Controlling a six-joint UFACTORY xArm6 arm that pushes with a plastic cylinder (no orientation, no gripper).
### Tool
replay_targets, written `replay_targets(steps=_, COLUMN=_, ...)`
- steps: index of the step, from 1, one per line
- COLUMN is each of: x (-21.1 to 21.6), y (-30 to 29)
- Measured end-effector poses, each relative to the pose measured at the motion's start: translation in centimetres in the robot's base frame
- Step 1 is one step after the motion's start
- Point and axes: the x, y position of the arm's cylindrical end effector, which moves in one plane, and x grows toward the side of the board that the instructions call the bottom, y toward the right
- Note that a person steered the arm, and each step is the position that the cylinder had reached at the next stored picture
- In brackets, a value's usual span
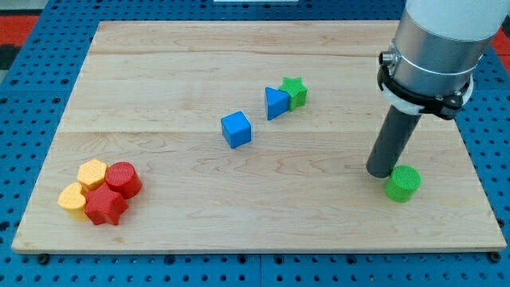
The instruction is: Move the green circle towards bottom right of the board
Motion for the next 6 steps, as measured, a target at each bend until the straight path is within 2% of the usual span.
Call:
replay_targets(steps=2, x=-1.2, y=0.5)
replay_targets(steps=6, x=-0.2, y=2.3)
